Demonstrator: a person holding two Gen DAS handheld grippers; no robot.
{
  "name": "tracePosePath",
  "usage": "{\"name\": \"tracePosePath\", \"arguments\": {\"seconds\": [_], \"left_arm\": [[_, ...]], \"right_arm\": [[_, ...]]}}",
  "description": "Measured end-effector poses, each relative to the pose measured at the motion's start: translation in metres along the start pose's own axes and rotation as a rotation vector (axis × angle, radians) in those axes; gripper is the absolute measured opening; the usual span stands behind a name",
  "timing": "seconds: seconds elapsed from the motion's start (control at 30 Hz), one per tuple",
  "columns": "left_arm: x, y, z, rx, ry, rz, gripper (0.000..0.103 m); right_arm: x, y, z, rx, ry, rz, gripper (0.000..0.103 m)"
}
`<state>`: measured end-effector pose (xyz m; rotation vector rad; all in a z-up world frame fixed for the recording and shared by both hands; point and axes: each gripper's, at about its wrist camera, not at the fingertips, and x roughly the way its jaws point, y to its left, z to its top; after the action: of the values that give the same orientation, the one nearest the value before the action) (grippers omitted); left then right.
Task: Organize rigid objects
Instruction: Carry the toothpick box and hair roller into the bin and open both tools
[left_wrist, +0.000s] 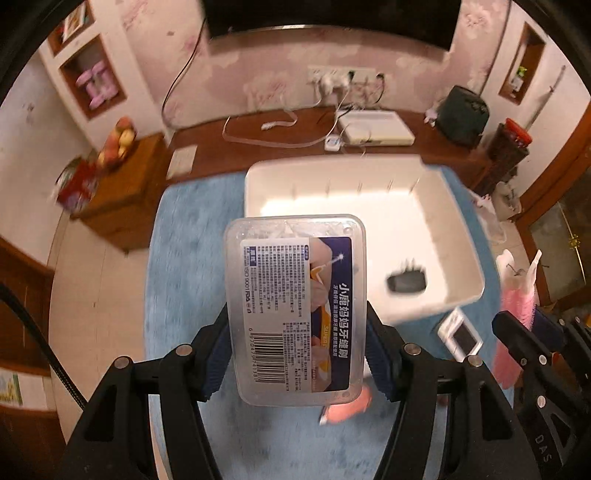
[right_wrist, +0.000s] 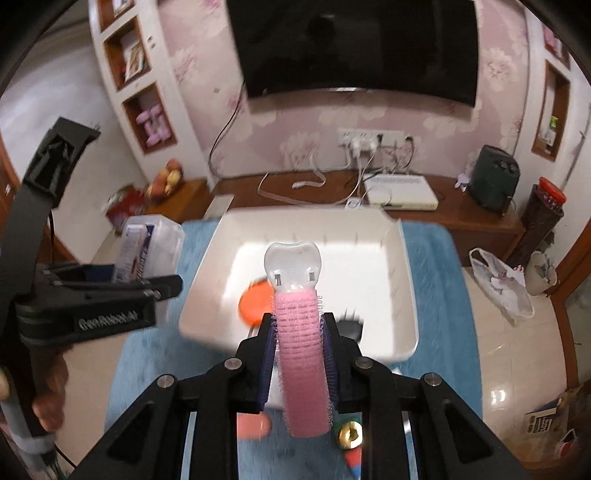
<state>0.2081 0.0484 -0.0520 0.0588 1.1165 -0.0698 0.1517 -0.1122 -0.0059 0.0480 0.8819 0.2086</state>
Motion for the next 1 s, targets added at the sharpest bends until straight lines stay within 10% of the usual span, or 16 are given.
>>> {"name": "tracePosePath", "arguments": {"seconds": [0.37, 1.0], "left_arm": [[0.047, -0.035, 0.056, 0.092, -0.009, 0.039, 0.067], [0.161, -0.049, 0.066, 0.059, 0.172, 0.083, 0.067]], "right_arm": [[0.072, -0.039, 0.048, 0.091, 0.021, -0.097, 0.024], [0.189, -0.064, 0.005, 0.084, 0.274, -0.111, 0.027]]}}
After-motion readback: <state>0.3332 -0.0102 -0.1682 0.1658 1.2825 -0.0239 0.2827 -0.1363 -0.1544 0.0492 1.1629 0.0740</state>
